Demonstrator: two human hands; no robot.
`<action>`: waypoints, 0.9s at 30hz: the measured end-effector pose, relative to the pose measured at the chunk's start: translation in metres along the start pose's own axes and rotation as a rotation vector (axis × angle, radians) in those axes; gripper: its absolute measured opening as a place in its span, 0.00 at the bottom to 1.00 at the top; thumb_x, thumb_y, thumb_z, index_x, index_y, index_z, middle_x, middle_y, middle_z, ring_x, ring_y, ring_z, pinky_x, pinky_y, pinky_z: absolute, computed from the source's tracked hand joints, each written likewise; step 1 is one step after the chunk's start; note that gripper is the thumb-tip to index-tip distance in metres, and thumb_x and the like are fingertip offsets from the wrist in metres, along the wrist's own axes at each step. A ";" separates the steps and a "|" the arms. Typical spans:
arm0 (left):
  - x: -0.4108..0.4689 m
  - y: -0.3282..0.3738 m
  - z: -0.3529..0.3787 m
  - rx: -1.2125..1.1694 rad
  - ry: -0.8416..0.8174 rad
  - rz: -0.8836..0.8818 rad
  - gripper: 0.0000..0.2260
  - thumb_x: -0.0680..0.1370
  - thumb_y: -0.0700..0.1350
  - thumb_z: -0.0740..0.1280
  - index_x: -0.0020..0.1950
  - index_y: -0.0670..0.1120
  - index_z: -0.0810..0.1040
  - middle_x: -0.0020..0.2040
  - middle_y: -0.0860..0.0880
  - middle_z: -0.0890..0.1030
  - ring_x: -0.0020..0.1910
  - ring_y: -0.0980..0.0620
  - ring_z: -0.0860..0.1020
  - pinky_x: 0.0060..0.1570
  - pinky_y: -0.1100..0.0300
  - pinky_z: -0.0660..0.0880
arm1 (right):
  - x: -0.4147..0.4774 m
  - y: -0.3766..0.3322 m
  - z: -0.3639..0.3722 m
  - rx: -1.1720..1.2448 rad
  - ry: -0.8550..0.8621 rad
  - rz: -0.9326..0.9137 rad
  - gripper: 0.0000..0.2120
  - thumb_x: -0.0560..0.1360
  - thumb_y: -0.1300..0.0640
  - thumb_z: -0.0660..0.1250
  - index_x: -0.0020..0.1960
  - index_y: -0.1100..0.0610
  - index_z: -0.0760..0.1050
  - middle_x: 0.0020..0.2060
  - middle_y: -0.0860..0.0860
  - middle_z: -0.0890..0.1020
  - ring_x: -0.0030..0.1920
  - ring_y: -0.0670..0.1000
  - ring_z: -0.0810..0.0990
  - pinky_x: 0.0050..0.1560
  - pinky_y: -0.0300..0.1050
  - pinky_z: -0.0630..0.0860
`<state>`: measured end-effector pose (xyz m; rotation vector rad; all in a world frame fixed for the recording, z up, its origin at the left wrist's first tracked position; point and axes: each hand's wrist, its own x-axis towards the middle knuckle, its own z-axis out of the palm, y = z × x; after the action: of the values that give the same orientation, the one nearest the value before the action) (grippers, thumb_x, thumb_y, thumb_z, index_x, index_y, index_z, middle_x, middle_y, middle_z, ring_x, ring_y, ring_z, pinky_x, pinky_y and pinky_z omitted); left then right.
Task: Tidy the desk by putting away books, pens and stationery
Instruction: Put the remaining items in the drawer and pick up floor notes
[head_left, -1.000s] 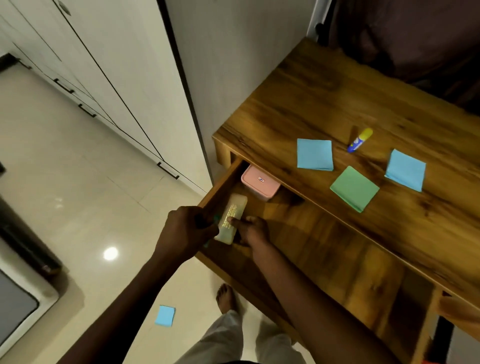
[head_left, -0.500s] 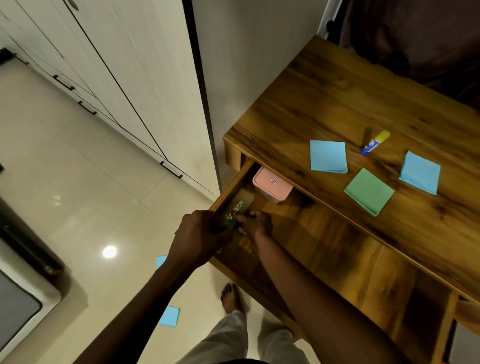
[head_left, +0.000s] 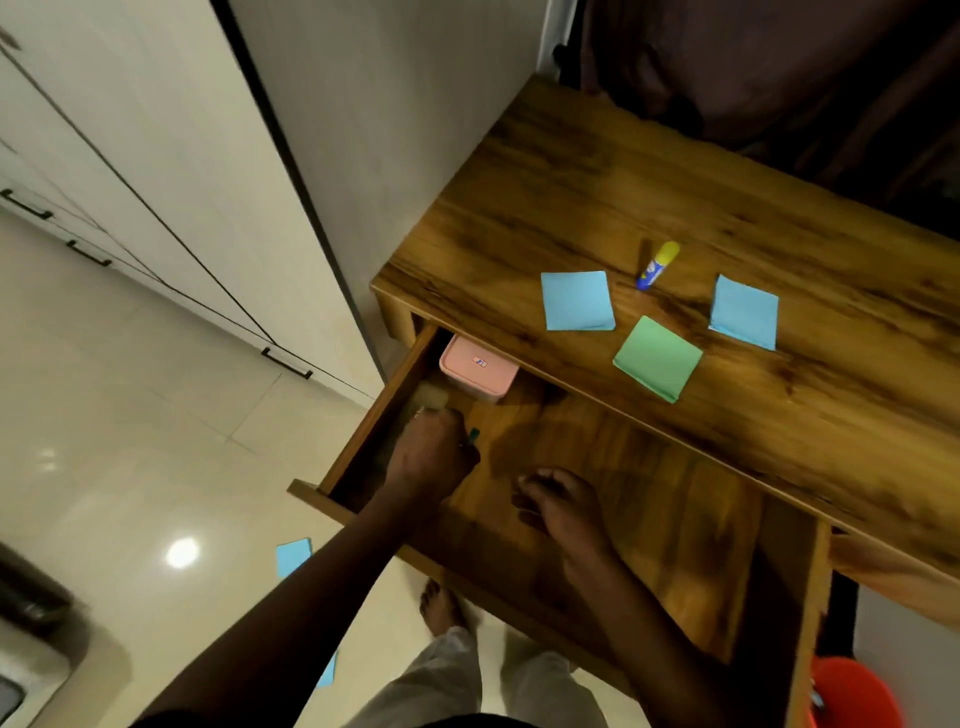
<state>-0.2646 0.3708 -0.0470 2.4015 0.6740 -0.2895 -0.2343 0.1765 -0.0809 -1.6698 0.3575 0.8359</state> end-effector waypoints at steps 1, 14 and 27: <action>0.008 0.003 0.006 0.041 0.000 0.008 0.06 0.75 0.46 0.74 0.51 0.50 0.81 0.43 0.55 0.81 0.40 0.58 0.81 0.41 0.59 0.82 | -0.009 0.001 -0.010 0.020 0.002 -0.016 0.06 0.78 0.60 0.72 0.55 0.56 0.82 0.50 0.55 0.87 0.51 0.54 0.86 0.51 0.51 0.84; 0.043 0.006 0.041 0.102 0.056 0.030 0.02 0.78 0.42 0.69 0.50 0.47 0.80 0.44 0.48 0.82 0.41 0.49 0.81 0.40 0.54 0.82 | -0.054 0.029 -0.067 -0.070 0.074 -0.025 0.06 0.74 0.53 0.76 0.51 0.50 0.85 0.49 0.45 0.87 0.55 0.50 0.85 0.61 0.55 0.81; 0.043 0.012 0.040 0.112 0.014 0.010 0.08 0.77 0.37 0.69 0.55 0.43 0.80 0.48 0.47 0.82 0.43 0.50 0.81 0.40 0.54 0.81 | -0.058 0.021 -0.072 -0.052 0.069 -0.048 0.06 0.74 0.56 0.77 0.51 0.53 0.85 0.48 0.46 0.88 0.53 0.47 0.86 0.62 0.54 0.81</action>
<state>-0.2233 0.3545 -0.0877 2.5149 0.6673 -0.3143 -0.2640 0.0920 -0.0509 -1.7522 0.3451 0.7589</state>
